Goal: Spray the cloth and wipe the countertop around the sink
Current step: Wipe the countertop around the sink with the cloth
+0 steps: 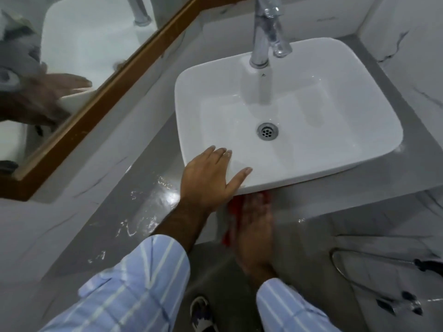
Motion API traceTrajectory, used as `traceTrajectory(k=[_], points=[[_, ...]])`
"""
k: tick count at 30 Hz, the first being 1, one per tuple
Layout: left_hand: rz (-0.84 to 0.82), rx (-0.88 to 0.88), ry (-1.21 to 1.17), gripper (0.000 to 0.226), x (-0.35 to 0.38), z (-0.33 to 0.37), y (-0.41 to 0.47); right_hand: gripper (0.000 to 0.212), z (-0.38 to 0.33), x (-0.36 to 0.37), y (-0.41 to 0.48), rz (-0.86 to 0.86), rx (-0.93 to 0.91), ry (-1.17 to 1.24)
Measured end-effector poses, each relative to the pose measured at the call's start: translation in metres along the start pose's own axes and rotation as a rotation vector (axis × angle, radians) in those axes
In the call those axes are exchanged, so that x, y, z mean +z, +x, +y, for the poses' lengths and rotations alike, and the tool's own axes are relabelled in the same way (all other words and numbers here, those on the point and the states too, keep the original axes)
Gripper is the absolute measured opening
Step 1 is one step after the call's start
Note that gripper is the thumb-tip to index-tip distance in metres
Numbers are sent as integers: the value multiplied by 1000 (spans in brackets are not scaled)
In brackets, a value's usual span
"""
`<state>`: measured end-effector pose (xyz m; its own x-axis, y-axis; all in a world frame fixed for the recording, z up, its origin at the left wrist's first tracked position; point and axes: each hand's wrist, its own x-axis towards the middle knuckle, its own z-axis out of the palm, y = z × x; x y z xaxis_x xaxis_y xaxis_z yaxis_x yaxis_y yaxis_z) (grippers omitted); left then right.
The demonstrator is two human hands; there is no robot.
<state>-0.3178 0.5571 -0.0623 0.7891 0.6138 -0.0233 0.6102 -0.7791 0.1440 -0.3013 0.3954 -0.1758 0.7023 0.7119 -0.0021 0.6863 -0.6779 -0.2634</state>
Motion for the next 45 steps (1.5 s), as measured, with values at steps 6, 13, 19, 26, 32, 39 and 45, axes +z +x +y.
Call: traceTrajectory(k=[6,13,19,26,32,39,45], points=[[9,226,10,80,-4,-28,-4,71,49,-14,10,-32,-66,-26],[268,147,-48,60,8,-31,-10,69,29,-20,11,104,265,-57],[129,67,-196,80,-10,-40,-25,48,-109,3,-26,-201,-84,269],[407,-213,-467,76,-39,-100,-149,72,-139,15,27,-193,-341,41],[733,-390,-108,68,-75,-198,-226,73,-179,35,87,-54,-30,31],[769,-506,363,74,-98,-271,-212,75,-165,32,79,-147,-143,-55],[748,-489,498,85,-92,-285,-209,75,-116,26,17,-193,-151,-116]])
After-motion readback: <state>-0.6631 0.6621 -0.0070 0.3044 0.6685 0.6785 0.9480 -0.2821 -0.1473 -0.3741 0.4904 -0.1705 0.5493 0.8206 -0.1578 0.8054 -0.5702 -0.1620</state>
